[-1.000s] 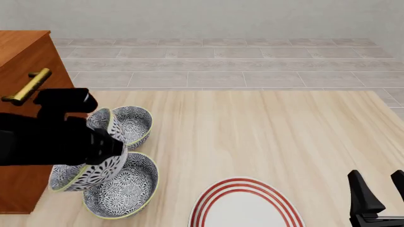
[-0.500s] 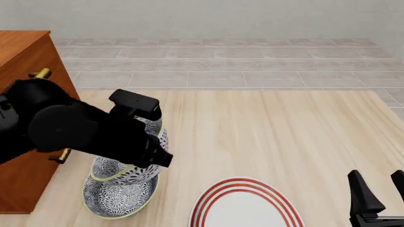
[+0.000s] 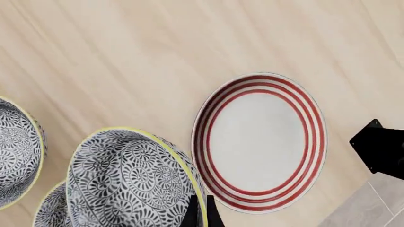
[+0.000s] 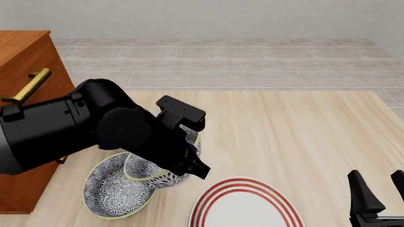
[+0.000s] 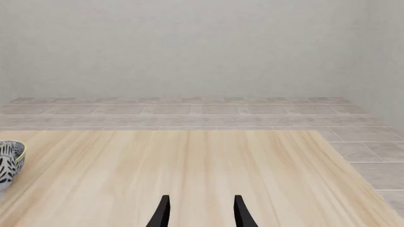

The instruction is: Put the bowl at the front on the plate.

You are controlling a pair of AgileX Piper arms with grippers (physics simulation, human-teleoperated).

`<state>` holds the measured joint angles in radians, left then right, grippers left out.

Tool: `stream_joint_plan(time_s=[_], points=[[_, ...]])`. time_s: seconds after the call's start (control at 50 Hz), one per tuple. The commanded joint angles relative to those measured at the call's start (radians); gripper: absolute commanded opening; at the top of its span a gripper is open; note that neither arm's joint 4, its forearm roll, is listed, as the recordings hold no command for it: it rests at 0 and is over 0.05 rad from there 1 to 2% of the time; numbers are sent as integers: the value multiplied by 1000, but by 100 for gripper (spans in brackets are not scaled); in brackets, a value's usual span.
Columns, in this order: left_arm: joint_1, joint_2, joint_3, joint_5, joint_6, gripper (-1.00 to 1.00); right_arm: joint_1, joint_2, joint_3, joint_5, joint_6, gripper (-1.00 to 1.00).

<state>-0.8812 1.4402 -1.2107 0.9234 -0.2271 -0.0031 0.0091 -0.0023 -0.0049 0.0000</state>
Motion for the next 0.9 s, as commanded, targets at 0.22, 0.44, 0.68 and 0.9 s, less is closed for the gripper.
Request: stream_joint_plan(time_s=[0.22,0.44,0.68,0.9], points=[[-169,198,-196,6,-27,-100,1,-2,-1,2,0,100],[-237,283,-262,2,-66,-100,1,-2,-1,2,0,100],[-269,327,-238,-30,-83,-100,0,-2,-1,2,0,100],[-285,368,-251,-37,-65,-100,1,-2,-1,2,0,100]])
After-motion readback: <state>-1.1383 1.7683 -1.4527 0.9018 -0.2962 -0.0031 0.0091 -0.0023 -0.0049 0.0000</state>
